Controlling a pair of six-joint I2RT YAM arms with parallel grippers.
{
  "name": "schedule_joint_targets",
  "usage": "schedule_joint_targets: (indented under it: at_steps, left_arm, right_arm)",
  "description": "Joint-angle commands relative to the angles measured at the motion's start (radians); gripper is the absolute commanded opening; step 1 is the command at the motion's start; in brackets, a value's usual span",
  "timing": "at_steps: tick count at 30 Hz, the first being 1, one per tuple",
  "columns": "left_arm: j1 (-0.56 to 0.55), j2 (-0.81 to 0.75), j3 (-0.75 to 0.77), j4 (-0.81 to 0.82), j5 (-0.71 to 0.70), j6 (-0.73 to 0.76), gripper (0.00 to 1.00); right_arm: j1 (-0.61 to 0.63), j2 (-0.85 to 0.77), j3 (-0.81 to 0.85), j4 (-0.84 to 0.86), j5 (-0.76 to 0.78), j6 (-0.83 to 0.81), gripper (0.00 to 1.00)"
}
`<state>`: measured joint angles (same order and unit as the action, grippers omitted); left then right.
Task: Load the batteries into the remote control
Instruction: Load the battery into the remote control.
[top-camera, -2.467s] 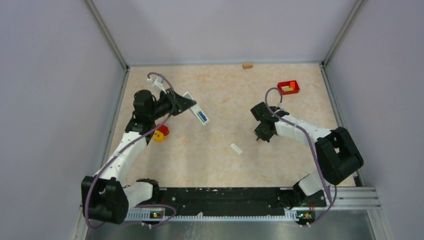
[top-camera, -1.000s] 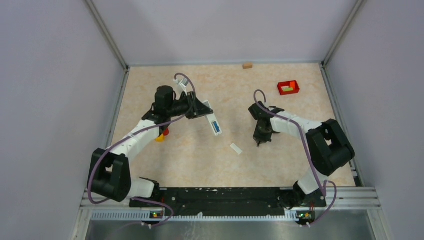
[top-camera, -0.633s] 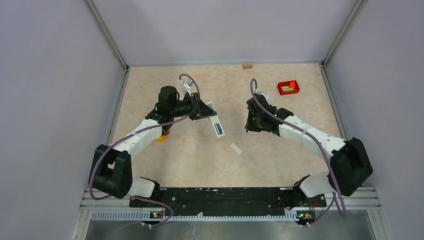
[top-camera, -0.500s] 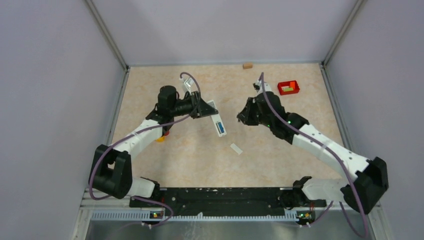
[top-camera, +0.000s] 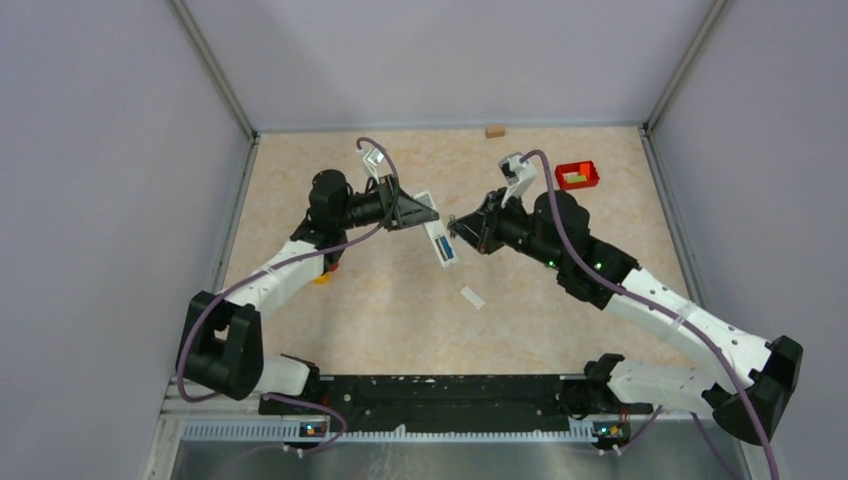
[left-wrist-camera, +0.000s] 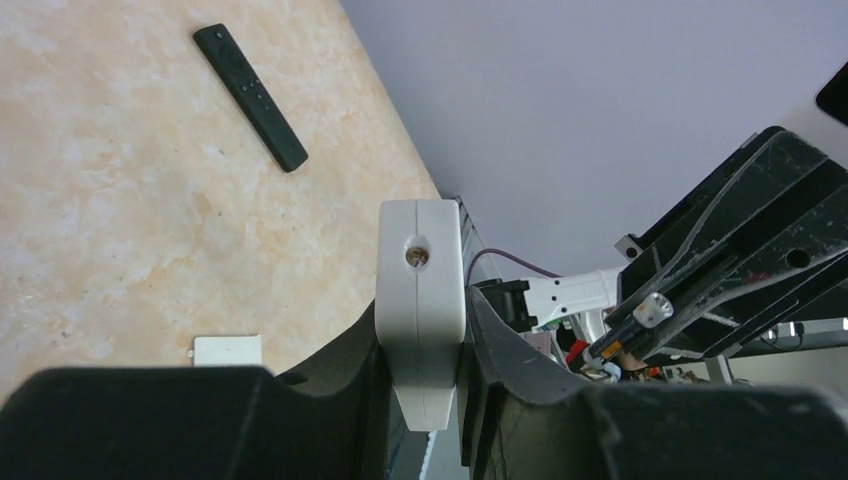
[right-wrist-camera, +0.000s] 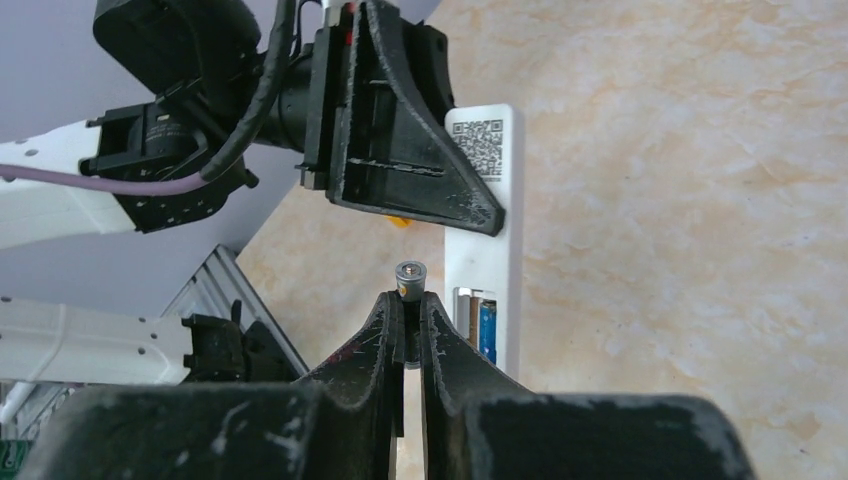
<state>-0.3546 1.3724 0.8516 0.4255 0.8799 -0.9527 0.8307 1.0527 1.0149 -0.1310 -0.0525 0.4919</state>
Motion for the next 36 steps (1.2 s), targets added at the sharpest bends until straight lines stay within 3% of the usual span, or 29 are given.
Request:
schedule_joint_targets:
  at_steps: [1, 19, 36]
  left_arm:
    - [-0.002, -0.030, 0.021, 0.109, 0.050, -0.066, 0.00]
    - [-0.001, -0.014, 0.020, 0.221, 0.076, -0.235, 0.00]
    - [0.000, 0.011, 0.040, 0.264, 0.081, -0.277, 0.00]
  right_arm:
    - [0.044, 0.023, 0.021, 0.055, 0.001, -0.058, 0.00]
    - [0.078, 0.091, 0.035, -0.007, 0.017, -0.093, 0.00]
    - [0.079, 0.108, 0.070, -0.115, -0.013, -0.146, 0.00]
